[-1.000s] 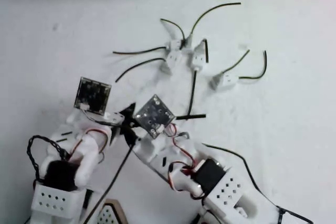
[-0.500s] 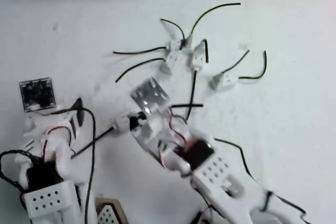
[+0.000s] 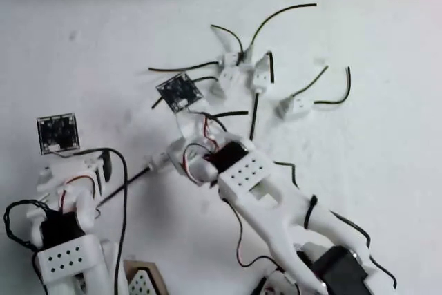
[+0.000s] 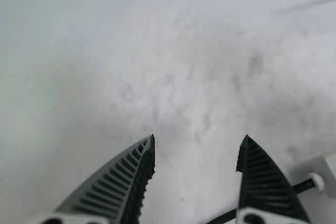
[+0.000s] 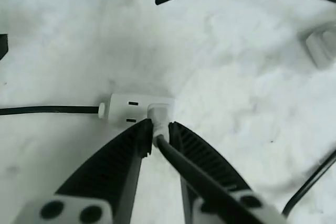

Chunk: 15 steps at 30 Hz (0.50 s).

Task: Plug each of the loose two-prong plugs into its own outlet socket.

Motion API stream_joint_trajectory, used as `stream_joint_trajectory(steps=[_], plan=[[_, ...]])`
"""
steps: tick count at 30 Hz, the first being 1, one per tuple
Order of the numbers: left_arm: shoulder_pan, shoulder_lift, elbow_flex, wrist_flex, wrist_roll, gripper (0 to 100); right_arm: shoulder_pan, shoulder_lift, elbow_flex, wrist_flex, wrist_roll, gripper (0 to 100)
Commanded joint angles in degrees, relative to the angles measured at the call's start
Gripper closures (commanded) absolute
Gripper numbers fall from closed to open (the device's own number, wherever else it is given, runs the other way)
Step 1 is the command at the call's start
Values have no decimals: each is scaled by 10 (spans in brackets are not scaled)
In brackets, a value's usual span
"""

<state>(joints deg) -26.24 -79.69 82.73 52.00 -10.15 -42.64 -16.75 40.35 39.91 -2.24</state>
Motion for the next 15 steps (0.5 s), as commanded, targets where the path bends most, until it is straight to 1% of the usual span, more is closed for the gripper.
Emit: stream_joint_trajectory(steps=[1,5,9,15], plan=[[-1,-7,1,-17,-4,740,10,16,-39,0,-4,982],[-2,-7,2,-17,-4,740,15,44,-52,2,-4,982],[-2,-7,2,-17,-4,740,11,48,-52,4,-20,982],[-2,-7,2,-17,-4,740,11,53,-54,9,-18,982]])
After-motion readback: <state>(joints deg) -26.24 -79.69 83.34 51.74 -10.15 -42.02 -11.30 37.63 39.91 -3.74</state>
